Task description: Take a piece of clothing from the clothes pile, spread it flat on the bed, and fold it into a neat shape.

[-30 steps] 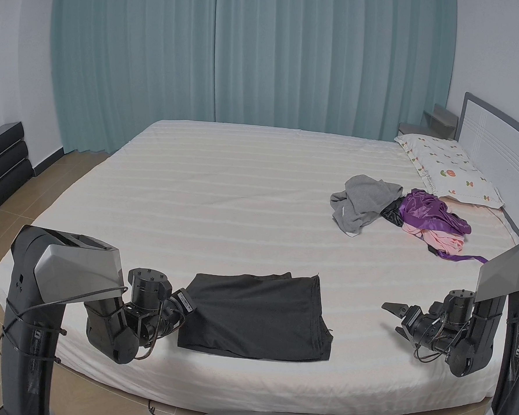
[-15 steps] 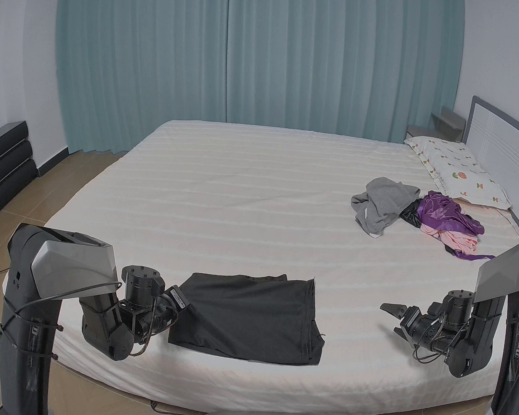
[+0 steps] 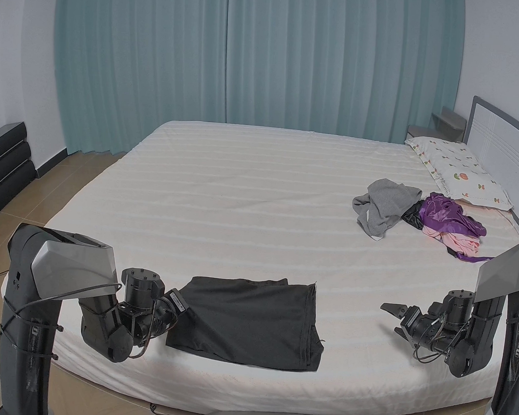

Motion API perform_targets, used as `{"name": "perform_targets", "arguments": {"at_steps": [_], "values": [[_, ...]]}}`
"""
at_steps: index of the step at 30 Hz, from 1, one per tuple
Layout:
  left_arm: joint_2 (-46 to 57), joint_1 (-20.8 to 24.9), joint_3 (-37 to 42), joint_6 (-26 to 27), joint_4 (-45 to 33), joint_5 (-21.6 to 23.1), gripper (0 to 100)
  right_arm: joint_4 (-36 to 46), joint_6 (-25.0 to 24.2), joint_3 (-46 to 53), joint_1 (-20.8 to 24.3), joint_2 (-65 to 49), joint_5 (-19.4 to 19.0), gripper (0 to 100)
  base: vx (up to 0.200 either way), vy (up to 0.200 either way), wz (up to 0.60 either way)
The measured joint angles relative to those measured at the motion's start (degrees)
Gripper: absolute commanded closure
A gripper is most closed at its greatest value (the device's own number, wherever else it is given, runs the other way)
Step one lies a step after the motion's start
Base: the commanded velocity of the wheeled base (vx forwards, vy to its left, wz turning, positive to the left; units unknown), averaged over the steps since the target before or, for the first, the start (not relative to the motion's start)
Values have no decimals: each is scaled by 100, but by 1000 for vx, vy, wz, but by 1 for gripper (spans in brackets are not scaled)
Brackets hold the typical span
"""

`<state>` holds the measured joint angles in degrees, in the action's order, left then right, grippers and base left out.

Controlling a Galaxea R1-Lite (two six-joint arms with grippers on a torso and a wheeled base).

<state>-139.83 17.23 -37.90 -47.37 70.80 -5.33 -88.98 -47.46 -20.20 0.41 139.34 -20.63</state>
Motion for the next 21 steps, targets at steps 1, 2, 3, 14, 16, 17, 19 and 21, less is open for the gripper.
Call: {"name": "perform_targets", "arguments": {"at_steps": [1, 2, 3, 14, 16, 17, 19, 21], "values": [[2, -2, 11, -28, 4, 2, 100, 0, 0, 0, 0, 0, -1, 0, 0, 200, 0], [5, -2, 26, -66, 6, 2, 100, 0, 0, -2, 0, 0, 0, 0, 0, 200, 0], [9, -2, 41, -101, -5, 0, 100, 0, 0, -2, 0, 0, -1, 0, 0, 200, 0], [77, 9, 124, -140, -2, -4, 100, -2, 0, -2, 0, 0, -1, 0, 0, 200, 0], [79, 9, 130, -138, -7, -24, 100, 2, 0, -2, 0, 0, 0, 0, 0, 200, 0], [77, 9, 139, -138, -11, -44, 100, 0, -2, -2, 0, 0, 0, 0, 0, 200, 0], [71, 9, 152, -138, -16, -63, 100, 0, 0, -2, 0, 0, -1, 0, 0, 200, 0], [66, 9, 168, -138, -16, -68, 100, 0, 0, -2, 0, 0, -1, 0, 0, 200, 0]]}}
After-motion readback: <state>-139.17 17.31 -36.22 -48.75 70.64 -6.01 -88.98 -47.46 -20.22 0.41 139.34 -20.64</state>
